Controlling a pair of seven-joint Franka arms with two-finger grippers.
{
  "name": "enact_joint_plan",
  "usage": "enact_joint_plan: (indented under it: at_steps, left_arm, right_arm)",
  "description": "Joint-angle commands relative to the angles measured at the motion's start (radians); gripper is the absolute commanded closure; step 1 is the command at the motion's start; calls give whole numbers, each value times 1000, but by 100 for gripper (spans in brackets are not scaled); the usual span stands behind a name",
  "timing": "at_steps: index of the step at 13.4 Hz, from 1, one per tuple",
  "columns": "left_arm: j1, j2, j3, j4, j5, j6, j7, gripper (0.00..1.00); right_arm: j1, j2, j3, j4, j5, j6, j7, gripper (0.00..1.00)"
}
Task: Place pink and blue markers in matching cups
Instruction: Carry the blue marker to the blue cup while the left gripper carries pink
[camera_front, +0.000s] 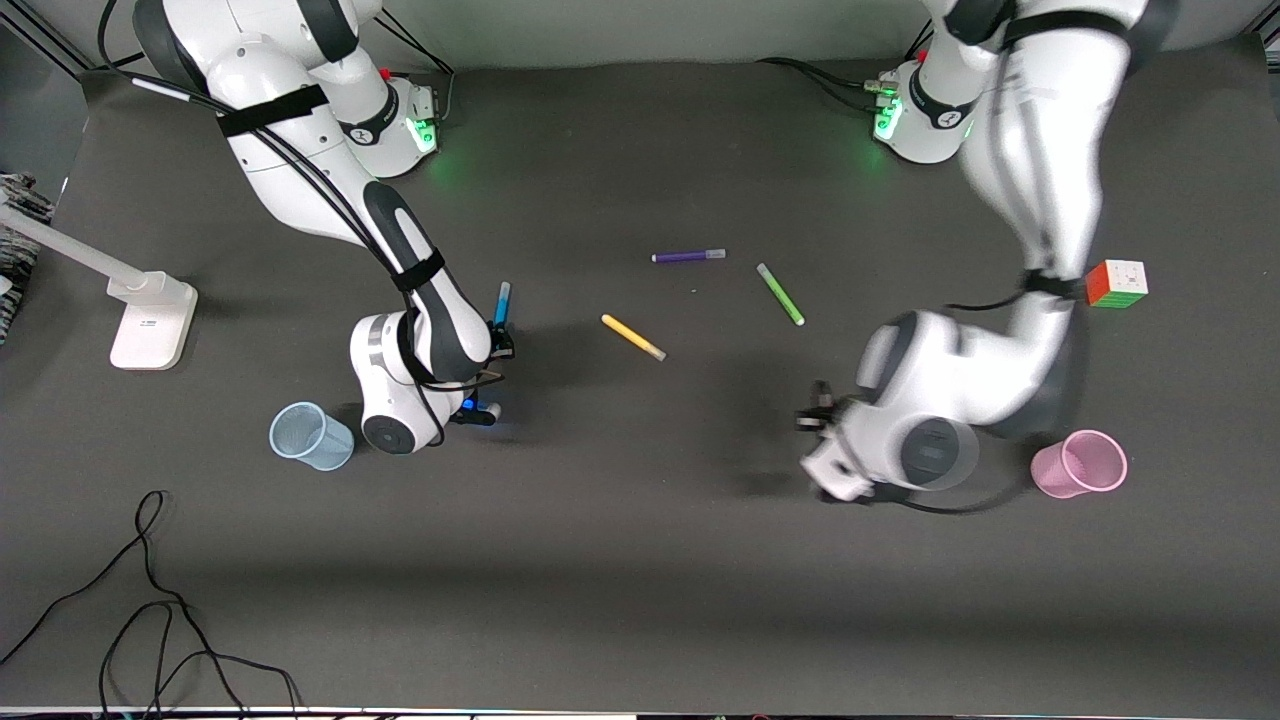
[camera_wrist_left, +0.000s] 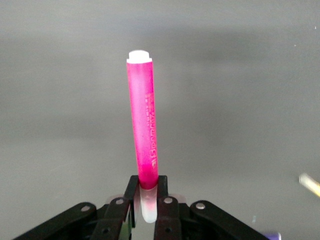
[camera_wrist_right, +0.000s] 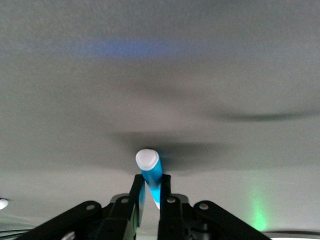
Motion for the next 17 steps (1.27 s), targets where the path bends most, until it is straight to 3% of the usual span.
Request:
enact_joint_plan:
  at_steps: [1,4,6,8,10,13,17]
  left_arm:
    - [126,14,-8,194,-5,-263,138,100]
    - [259,14,5,258,32,-467,228,100]
    - [295,16,6,258,216,-513,337,100]
    - [300,30,12,255,445,-503,585,100]
    - [300,46,35,252,556,-451,711,100]
    - [300,89,72,242,578,-354,941,100]
    - [278,94,69,152,642,-331,995,100]
  right_arm:
    - [1,-14,-6,3,19,1,3,100]
    - [7,-70,-12,-1,19,-4,34,100]
    - [10,-134,-19,-3,-2,-4,110,100]
    - [13,-209,-32,-3,-106,7,206,100]
    - [12,-263,-34,-7,-224,33,259,100]
    - [12,-376,-84,-37,-316,50,303,100]
    - [12,-521,-166,-177,-417,250,303,100]
